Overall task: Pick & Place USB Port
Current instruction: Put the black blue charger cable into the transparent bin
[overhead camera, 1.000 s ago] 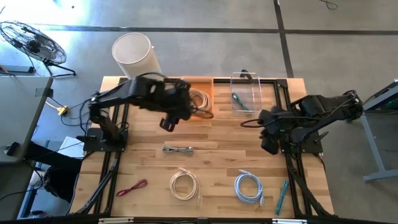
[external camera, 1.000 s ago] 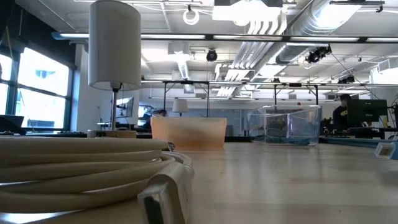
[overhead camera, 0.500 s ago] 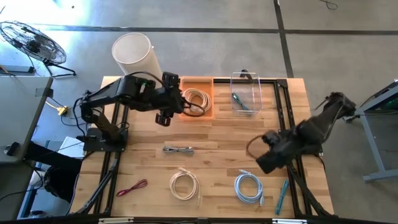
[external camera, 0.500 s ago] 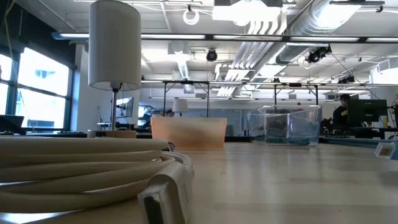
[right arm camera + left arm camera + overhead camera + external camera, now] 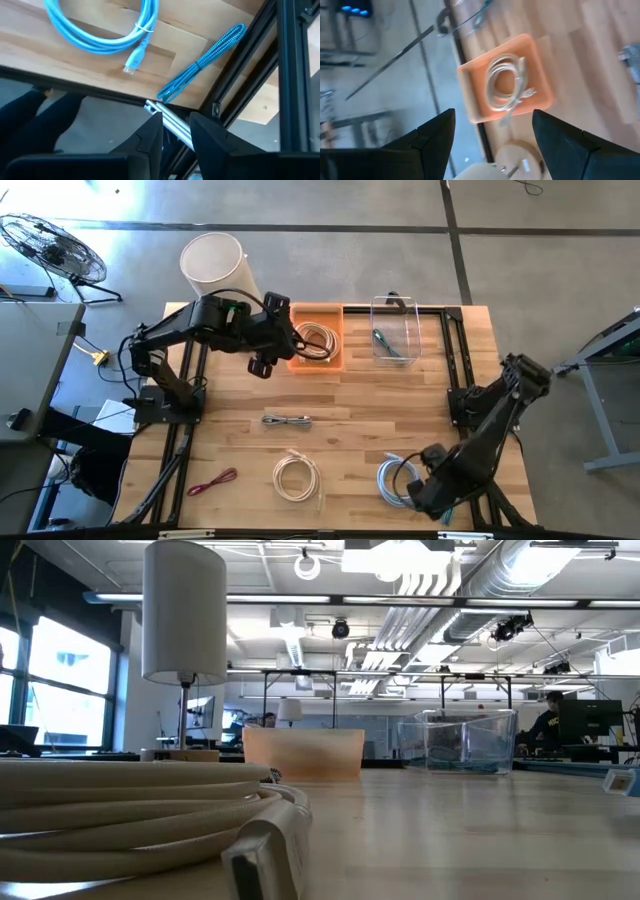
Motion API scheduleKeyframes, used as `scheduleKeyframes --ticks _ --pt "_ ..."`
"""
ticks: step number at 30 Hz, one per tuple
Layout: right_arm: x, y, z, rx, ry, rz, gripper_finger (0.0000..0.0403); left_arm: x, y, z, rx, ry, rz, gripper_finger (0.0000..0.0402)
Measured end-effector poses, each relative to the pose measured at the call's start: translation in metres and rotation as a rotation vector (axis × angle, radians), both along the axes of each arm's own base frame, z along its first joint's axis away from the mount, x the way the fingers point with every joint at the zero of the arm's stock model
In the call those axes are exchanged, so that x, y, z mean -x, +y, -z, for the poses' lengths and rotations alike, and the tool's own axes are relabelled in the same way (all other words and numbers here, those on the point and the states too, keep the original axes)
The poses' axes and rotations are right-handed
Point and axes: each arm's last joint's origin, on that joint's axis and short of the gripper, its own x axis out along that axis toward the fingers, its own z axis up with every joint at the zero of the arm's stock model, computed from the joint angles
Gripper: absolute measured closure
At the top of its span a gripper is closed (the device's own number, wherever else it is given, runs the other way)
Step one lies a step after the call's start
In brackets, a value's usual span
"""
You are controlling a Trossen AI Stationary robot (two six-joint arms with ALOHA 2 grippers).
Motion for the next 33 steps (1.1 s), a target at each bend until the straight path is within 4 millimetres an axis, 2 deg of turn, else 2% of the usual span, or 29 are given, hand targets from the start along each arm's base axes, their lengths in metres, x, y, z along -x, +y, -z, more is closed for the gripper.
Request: scheduleKeyframes --ticks 4,9,13,16,20,27,33 --pt "-0.005 0.012 0.016 0.017 0.026 0.008 0.0271 -0.005 -0.001 0.012 0.038 0.059 0.038 0.0143" --pt "0.000 0.021 0.027 0.028 0.149 0.037 0.0210 -0.013 -0.008 0.036 0.080 0.162 0.078 0.0143" --pt "0.004 0.027 0.033 0.046 0.207 0.076 0.0181 -0.018 -0.017 0.054 0.068 0.239 0.102 0.0143" --pt "-0.002 0.030 0.039 0.043 0.196 0.090 0.0177 -0.019 -0.024 0.063 0.057 0.276 0.121 0.0143" --pt "-0.007 0.034 0.050 0.071 0.187 0.094 0.0176 -0.017 -0.035 0.065 0.045 0.284 0.147 0.0143" --pt "0.009 0.054 0.064 0.058 0.286 0.042 0.0176 -0.006 -0.049 0.059 0.012 0.254 0.179 0.0143" --pt "0.006 0.055 0.065 0.085 0.202 0.044 0.0176 -0.003 -0.052 0.056 0.015 0.235 0.178 0.0143"
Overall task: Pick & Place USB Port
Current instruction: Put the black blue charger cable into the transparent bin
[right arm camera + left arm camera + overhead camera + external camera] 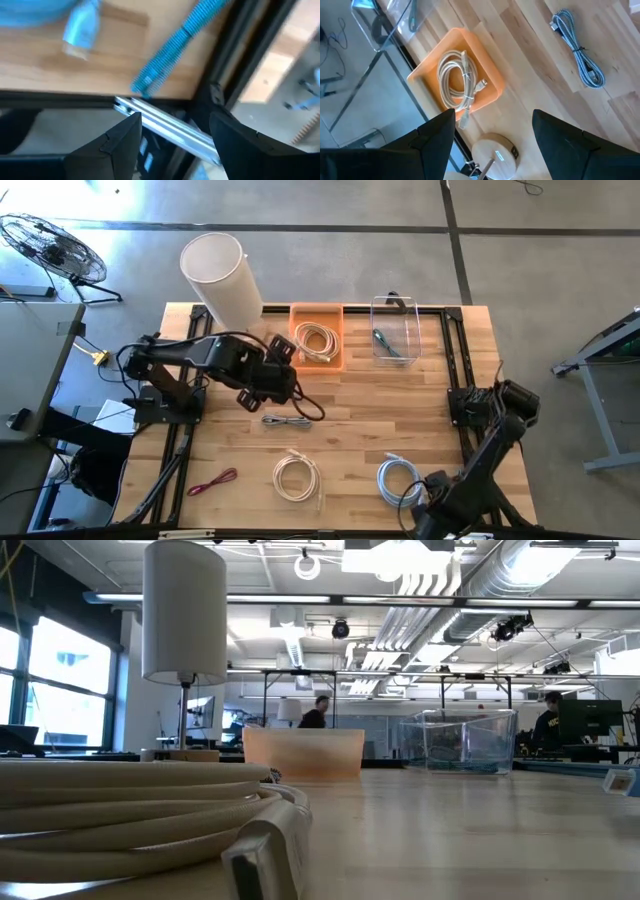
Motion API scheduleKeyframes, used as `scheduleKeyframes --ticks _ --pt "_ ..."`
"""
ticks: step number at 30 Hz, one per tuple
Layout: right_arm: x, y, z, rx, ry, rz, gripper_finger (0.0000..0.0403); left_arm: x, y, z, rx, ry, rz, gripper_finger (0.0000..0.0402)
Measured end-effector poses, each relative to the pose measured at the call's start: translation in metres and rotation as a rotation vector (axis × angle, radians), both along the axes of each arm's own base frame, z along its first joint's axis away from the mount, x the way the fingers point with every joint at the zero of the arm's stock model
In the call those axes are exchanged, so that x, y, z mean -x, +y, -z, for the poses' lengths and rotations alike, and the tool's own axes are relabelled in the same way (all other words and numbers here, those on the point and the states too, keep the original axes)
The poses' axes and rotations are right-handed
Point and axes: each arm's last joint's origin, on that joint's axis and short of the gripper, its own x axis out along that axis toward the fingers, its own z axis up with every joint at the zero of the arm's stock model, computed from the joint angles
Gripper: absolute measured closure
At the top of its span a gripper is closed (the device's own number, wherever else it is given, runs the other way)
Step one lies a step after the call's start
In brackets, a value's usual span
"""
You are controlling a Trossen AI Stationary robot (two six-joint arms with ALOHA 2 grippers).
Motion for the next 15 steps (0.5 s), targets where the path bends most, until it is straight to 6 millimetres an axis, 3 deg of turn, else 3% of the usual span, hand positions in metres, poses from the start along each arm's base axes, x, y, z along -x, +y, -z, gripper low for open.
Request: scheduleKeyframes --ticks 9,15 --pt "0.000 0.008 0.003 -0.020 -0.060 -0.012 0.0176 0.001 0.000 0.000 0.020 -0.001 0.001 0.0143" --pt "0.001 0.025 0.032 0.002 -0.060 -0.050 0.0176 0.001 -0.001 0.000 0.027 0.000 0.002 0.0143"
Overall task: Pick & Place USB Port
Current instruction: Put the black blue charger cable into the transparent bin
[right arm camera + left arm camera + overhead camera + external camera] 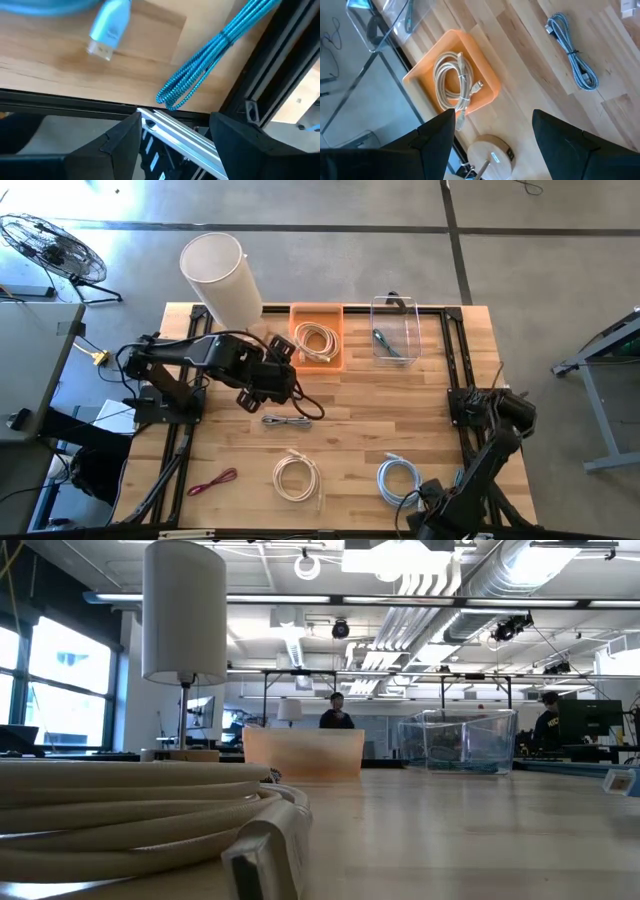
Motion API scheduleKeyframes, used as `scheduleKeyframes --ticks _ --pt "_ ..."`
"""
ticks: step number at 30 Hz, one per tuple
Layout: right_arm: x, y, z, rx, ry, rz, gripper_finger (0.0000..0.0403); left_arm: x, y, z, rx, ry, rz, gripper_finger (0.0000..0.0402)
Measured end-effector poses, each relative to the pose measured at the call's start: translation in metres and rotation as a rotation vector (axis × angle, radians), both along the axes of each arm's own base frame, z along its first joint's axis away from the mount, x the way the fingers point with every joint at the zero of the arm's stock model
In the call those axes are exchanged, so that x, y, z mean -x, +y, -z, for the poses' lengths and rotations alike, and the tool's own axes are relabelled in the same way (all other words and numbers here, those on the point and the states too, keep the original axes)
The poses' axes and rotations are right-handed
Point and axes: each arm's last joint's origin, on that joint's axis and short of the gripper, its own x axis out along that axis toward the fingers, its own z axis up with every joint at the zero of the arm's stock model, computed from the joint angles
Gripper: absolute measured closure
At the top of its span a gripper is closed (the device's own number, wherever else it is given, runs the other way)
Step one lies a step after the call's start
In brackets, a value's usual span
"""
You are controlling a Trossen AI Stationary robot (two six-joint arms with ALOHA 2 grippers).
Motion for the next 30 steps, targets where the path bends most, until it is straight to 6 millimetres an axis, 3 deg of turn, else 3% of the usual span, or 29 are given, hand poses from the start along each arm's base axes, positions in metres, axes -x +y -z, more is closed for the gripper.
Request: scheduleKeyframes --ticks 5,19,30 --pt "0.000 0.008 0.017 0.008 0.027 -0.009 0.0176 0.000 0.000 0.000 -0.002 0.002 0.005 0.0143" --pt "0.005 0.002 0.019 0.059 0.080 0.004 0.0176 0.000 0.000 0.000 0.008 -0.001 -0.005 0.0143" --pt "0.006 -0.011 0.068 -0.081 0.058 0.025 0.0184 0.000 -0.001 0.001 0.056 0.005 -0.001 0.0143"
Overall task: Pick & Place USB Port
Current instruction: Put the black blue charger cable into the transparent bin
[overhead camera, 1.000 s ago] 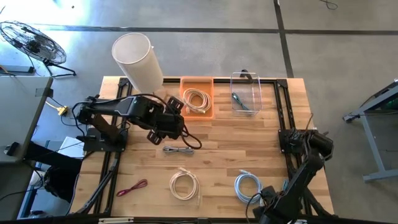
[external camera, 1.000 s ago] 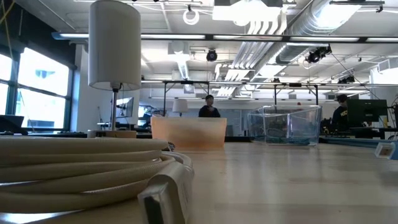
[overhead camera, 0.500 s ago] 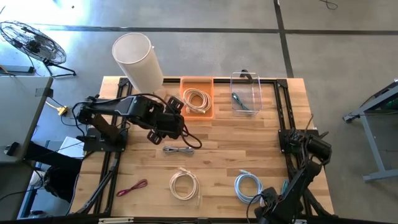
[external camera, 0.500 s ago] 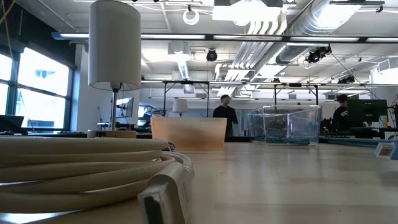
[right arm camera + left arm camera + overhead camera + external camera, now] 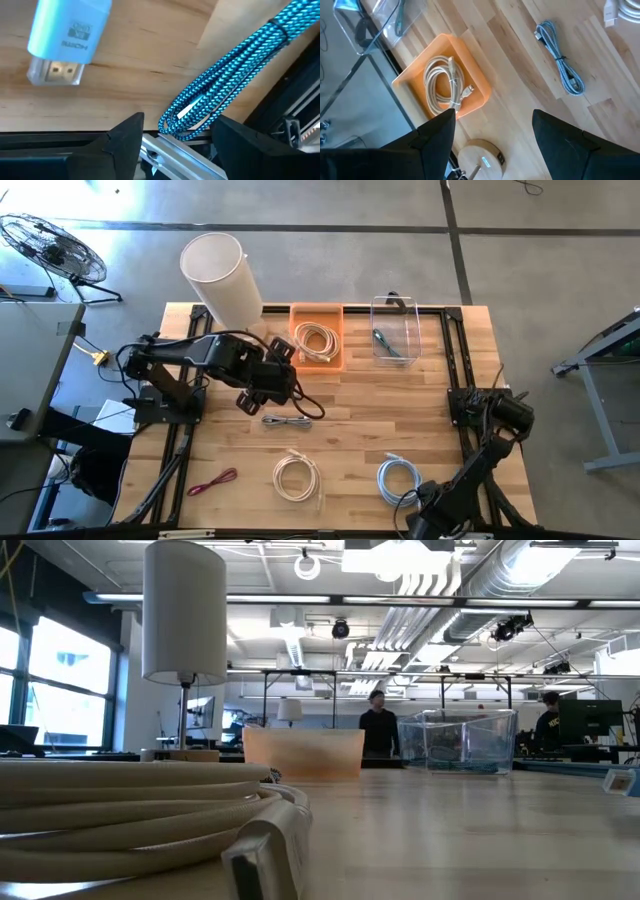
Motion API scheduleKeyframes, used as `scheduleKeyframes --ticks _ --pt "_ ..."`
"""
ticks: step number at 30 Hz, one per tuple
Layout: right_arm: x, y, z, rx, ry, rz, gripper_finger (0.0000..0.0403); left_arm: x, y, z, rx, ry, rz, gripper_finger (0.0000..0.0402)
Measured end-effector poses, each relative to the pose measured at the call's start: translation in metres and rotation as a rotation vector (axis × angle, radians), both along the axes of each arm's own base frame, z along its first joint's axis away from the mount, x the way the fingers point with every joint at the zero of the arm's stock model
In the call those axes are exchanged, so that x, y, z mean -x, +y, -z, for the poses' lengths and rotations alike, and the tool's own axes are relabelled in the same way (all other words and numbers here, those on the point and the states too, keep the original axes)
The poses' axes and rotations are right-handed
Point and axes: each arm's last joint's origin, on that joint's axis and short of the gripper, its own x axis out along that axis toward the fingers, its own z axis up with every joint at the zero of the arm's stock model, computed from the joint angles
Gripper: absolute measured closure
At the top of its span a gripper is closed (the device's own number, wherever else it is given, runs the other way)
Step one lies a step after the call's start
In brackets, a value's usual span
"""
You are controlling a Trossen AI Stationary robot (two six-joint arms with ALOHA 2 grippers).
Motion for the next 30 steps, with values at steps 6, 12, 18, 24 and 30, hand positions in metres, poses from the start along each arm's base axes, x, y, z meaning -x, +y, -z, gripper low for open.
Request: scheduleKeyframes --ticks 6,12,18,24,30 --pt "0.001 -0.008 0.010 -0.021 0.007 -0.008 0.0266 0.000 0.000 0.000 0.003 0.000 0.001 0.0143" --pt "0.002 -0.009 0.012 -0.017 -0.001 -0.044 0.0385 0.000 0.000 0.000 0.003 0.000 0.001 0.0143" --pt "0.003 -0.009 0.012 -0.013 0.004 -0.046 0.0393 0.000 0.000 0.000 0.000 0.000 0.000 0.0143" --pt "0.000 -0.005 0.004 0.021 -0.005 -0.064 0.0395 0.000 0.000 0.000 -0.001 0.000 0.000 0.0143" --pt "-0.003 -0.004 -0.025 0.210 0.006 -0.084 0.0395 0.000 0.000 0.000 -0.004 -0.001 0.001 0.0143"
